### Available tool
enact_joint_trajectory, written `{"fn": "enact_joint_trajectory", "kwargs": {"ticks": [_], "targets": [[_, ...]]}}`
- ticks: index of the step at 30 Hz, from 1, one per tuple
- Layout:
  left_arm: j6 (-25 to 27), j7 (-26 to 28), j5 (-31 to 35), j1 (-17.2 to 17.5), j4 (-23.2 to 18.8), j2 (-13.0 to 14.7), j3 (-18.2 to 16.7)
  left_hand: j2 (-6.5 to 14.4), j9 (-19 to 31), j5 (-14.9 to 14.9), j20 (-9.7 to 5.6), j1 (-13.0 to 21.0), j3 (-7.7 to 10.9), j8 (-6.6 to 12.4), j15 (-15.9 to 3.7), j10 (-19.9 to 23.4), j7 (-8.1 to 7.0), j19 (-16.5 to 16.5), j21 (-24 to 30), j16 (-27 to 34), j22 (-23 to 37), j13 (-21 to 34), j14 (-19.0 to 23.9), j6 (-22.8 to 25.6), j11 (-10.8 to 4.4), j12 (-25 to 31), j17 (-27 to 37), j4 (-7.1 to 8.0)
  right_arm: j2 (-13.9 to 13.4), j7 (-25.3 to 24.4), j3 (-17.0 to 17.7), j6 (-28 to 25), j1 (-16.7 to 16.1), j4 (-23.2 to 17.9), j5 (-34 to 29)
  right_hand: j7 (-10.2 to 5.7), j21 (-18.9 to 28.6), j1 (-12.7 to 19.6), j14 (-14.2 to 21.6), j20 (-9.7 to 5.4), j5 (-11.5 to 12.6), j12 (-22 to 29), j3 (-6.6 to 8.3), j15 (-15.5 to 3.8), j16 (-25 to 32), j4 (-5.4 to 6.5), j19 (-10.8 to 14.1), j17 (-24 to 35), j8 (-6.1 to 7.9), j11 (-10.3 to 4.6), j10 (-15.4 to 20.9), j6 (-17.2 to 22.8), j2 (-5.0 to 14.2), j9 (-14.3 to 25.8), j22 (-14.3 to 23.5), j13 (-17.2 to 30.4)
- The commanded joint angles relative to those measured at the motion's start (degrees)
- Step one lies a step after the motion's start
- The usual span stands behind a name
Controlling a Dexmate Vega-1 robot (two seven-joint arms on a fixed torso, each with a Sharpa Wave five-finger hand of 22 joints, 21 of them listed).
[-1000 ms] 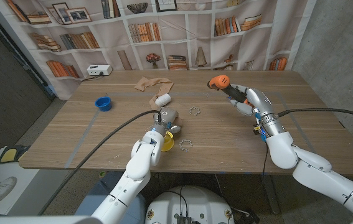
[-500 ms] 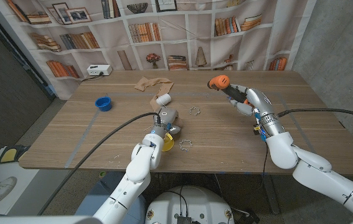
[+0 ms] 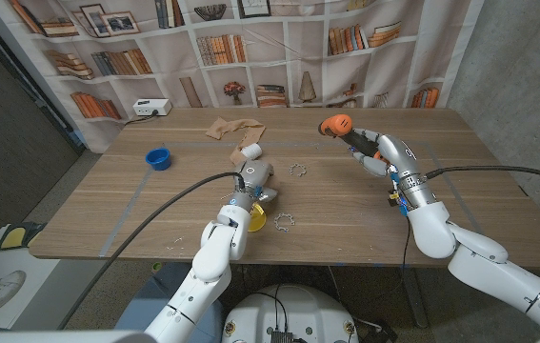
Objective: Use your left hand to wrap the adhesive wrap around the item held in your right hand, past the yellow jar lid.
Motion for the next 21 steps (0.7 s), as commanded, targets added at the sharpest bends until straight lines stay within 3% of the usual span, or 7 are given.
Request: {"fn": "enact_joint_trajectory", "kwargs": {"ticks": [1, 4, 5, 10, 12, 21], "targets": [[-0.07, 5.87, -1.16, 1.05, -1.54, -0.09, -0.84, 12.14, 0.07, 0.01, -0.65, 12.58, -0.61, -0.28, 0.02, 1.18, -2.27, 2.5, 2.52, -0.68, 1.29, 0.88, 0.54, 4.21, -0.76, -0.27, 0.03, 0.11, -0.09, -0.41, 0.21, 0.2, -0.33, -0.01, 0.03, -2.69, 5.33, -0.32, 0.51, -8.76, -0.07, -0.22, 7.43, -4.75, -0.2, 6.85, -0.31, -0.01, 0.32, -0.26, 0.56, 3.33, 2.46, 0.32, -0.08, 0.13], [-0.19, 6.84, -1.36, 1.21, -1.62, -0.02, -0.94, 12.59, 0.09, -0.05, -0.5, 13.41, -1.63, -0.53, 0.0, 1.02, -2.21, 7.95, 8.4, -1.62, 4.48, 1.37, 0.78, 3.98, -0.69, -0.59, 0.24, 0.2, -0.19, -0.51, 0.3, 0.23, -0.53, -0.12, 0.0, -2.67, 5.45, -0.34, 0.55, -8.76, -0.07, -0.23, 7.43, -4.75, -0.21, 6.85, -0.37, -0.02, 0.31, -0.32, 0.59, 3.3, 2.46, 0.33, -0.23, 0.14], [-0.21, 7.24, -1.41, 1.27, -1.58, -0.01, -0.95, 12.66, 0.1, -0.02, -1.41, 13.74, -2.02, -0.62, 0.0, 0.85, -2.47, 9.9, 11.08, -2.09, 6.1, 1.72, 0.99, 3.9, -0.67, -0.7, 0.28, 0.21, -0.2, -0.52, 0.34, 0.24, -0.58, -0.15, 0.04, -2.67, 5.46, -0.35, 0.58, -8.76, -0.07, -0.21, 7.43, -4.75, -0.18, 6.85, -0.37, 0.0, 0.32, -0.32, 0.61, 3.32, 2.46, 0.33, -0.25, 0.16], [-0.38, 9.05, -1.87, 1.56, -1.54, 0.08, -1.14, 12.66, 0.12, 0.0, -2.21, 14.01, -2.66, -0.67, 0.01, 1.01, -2.66, 11.62, 14.94, -2.84, 8.65, 1.7, 1.32, 4.03, -0.76, -1.09, 0.39, 0.3, -0.32, -0.54, 0.42, 0.25, -0.7, -0.26, -0.01, -2.7, 5.77, -0.4, 0.58, -8.77, -0.08, -0.2, 7.45, -4.73, -0.25, 6.87, -0.5, -0.06, 0.33, -0.33, 0.65, 3.35, 2.47, 0.34, -0.65, 0.27], [-0.33, 9.49, -1.93, 1.65, -1.64, 0.11, -1.22, 12.65, 0.14, 0.05, -3.58, 14.12, -3.07, -0.78, 0.04, 0.98, -2.8, 14.16, 18.0, -3.39, 9.94, 2.14, 1.6, 3.93, -0.73, -1.18, 0.48, 0.37, -0.34, -0.5, 0.44, 0.22, -0.72, -0.31, 0.02, -2.69, 5.89, -0.43, 0.55, -8.77, -0.08, -0.19, 7.46, -4.73, -0.3, 6.88, -0.56, -0.1, 0.32, -0.27, 0.55, 3.33, 2.48, 0.35, -0.82, 0.39], [0.15, 10.57, -3.07, 2.12, -2.69, -0.41, -1.99, 12.62, 0.17, 0.09, -4.2, 14.14, -3.41, -0.87, 0.04, 0.98, -3.0, 15.63, 20.36, -3.92, 10.69, 2.2, 1.87, 3.89, -0.83, -1.49, 0.61, 0.43, -0.42, -0.52, 0.44, 0.46, -0.61, -0.44, -0.11, -2.69, 6.31, -0.46, 0.54, -8.76, -0.08, -0.22, 7.5, -4.74, -0.36, 6.85, -0.73, -0.1, 0.32, -0.3, 0.61, 3.34, 2.46, 0.36, -1.37, 0.46]]}}
